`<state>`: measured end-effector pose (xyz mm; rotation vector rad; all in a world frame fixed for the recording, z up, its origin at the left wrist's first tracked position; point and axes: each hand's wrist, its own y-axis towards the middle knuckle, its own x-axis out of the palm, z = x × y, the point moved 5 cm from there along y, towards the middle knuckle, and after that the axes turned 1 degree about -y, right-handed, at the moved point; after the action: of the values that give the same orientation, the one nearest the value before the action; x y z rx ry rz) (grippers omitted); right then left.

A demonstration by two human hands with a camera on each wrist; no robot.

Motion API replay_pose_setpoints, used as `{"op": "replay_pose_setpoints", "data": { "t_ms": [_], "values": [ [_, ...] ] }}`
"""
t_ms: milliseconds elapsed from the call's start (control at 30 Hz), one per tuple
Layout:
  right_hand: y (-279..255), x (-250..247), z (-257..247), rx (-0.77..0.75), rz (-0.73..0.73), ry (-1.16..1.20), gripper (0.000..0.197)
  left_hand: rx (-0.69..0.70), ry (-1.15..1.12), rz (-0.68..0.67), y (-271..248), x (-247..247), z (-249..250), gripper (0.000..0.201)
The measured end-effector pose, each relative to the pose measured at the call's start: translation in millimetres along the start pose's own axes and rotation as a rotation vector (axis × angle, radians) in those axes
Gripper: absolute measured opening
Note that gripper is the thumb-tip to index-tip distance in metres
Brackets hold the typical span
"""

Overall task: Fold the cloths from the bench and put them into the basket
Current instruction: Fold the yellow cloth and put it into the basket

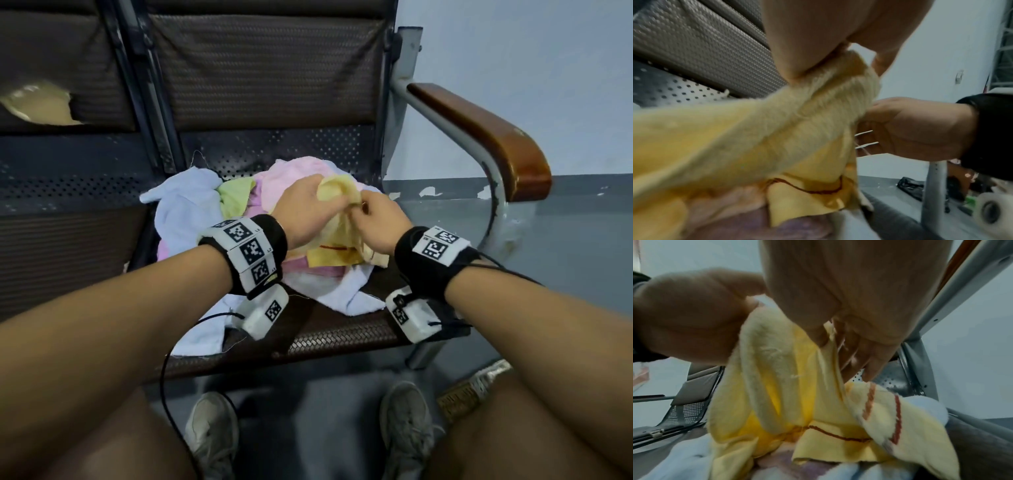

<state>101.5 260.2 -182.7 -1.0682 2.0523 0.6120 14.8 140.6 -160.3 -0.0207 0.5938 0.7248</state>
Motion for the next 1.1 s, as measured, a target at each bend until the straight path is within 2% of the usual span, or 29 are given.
{"op": "replay_pose_setpoints", "data": {
  "t_ms": [67,100,133,200,267,333,400,467,533,567,633,700,767,833,867,933,1000,1100],
  "values": [
    [2,-15,10,0.075,0.147,0.095,0.023,-0.002,0.212,-0.087,-1,-6,-15,0.019],
    [2,-21,15,0.096,0.203,0.14,0.021,-0.048,0.323,-0.118,-2,-9,-26,0.024],
    [3,-25,20,0.09,0.233,0.181,0.017,-0.115,0.415,-0.128,-3,-14,-40,0.029],
    [2,-27,22,0.026,0.199,0.242,0.016,-0.251,0.52,-0.114,-3,-24,-61,0.029],
    [0,-23,19,-0.048,0.088,0.214,0.028,-0.387,0.386,-0.048,-2,-35,-75,0.019],
    [-5,-16,14,-0.103,-0.058,0.078,0.03,-0.5,0.086,0.065,0,-42,-81,0.028],
    [-11,-10,8,-0.156,-0.171,-0.043,0.032,-0.539,-0.197,0.156,1,-44,-74,0.036],
    [-13,-12,2,-0.201,-0.145,-0.077,0.036,-0.552,-0.495,0.243,3,-43,-63,0.035],
    [-15,-22,-5,-0.257,-0.016,-0.085,0.033,-0.557,-0.783,0.278,3,-38,-47,0.031],
    [-16,-27,-9,-0.276,0.05,-0.061,0.025,-0.538,-0.85,0.256,4,-35,-37,0.029],
    [-21,-35,-19,-0.324,0.117,0.042,0.009,-0.467,-0.882,0.191,7,-27,-18,0.033],
    [-25,-36,-28,-0.4,0.118,0.042,0.02,-0.417,-0.907,0.168,10,-20,-2,0.035],
    [-27,-29,-31,-0.411,0.018,-0.081,0.027,-0.403,-0.941,0.169,12,-16,8,0.034],
    [-26,-18,-26,-0.301,-0.109,-0.18,0.029,-0.388,-0.934,0.162,13,-12,14,0.032],
    [-26,-14,-23,-0.224,-0.137,-0.174,0.029,-0.38,-0.927,0.145,13,-10,16,0.031],
    [-25,-6,-20,-0.104,-0.154,-0.069,0.042,-0.38,-0.905,0.088,11,-3,19,0.029],
    [-24,4,-25,-0.062,-0.184,0.043,0.052,-0.383,-0.874,0.039,9,3,19,0.027],
    [-19,14,-26,-0.065,-0.213,0.005,0.051,-0.363,-0.812,0.086,10,-4,11,0.025]
  ]
}}
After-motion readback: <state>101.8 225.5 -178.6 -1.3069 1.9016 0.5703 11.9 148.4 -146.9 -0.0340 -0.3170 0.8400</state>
